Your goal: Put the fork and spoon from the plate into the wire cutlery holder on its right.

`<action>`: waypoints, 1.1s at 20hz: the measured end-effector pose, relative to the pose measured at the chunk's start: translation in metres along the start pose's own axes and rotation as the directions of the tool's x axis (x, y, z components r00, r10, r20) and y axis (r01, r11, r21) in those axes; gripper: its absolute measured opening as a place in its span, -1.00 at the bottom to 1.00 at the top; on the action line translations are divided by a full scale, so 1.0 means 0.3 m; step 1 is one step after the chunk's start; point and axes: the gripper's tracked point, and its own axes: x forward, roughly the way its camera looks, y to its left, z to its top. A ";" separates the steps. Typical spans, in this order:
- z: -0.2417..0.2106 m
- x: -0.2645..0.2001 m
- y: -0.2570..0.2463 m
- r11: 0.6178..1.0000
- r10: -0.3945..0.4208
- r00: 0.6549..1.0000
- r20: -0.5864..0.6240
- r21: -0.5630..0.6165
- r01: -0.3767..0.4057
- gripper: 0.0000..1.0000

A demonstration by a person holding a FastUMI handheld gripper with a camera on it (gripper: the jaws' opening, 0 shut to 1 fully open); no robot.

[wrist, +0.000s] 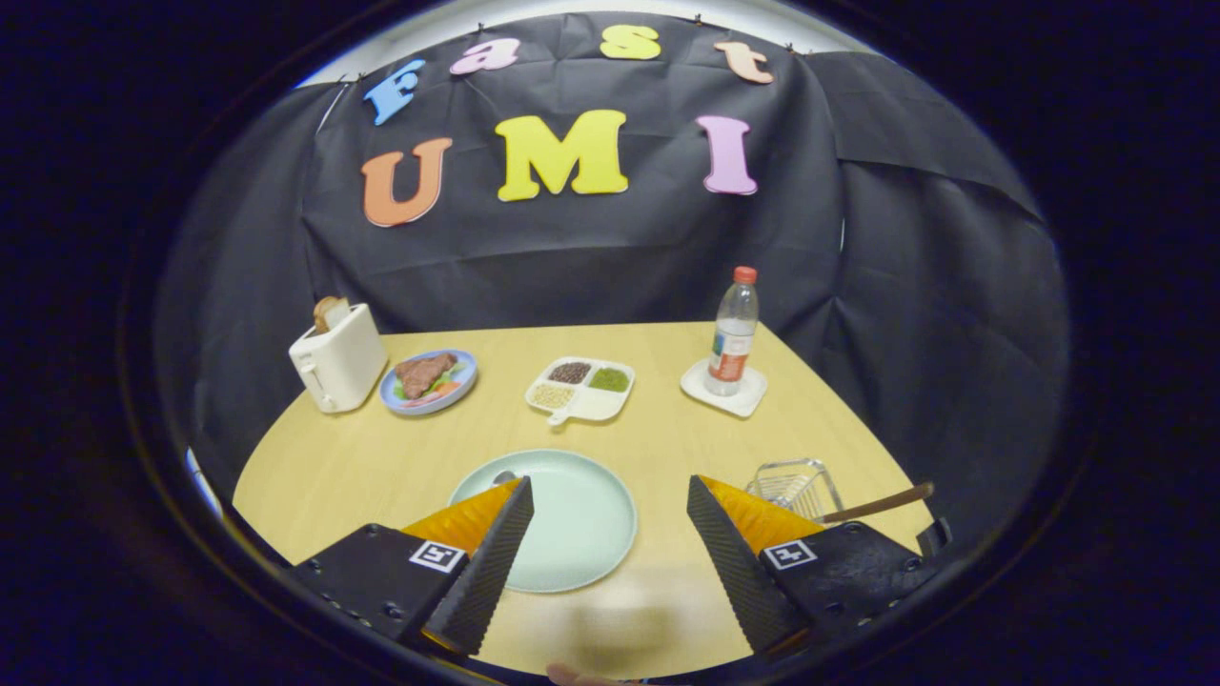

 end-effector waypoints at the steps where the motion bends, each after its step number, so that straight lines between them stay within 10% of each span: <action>1: -0.018 0.018 0.031 1.000 0.014 1.000 -0.016 -0.003 -0.014 0.95; 22: -0.324 0.282 0.274 0.998 0.061 0.961 -0.268 0.025 -0.057 0.89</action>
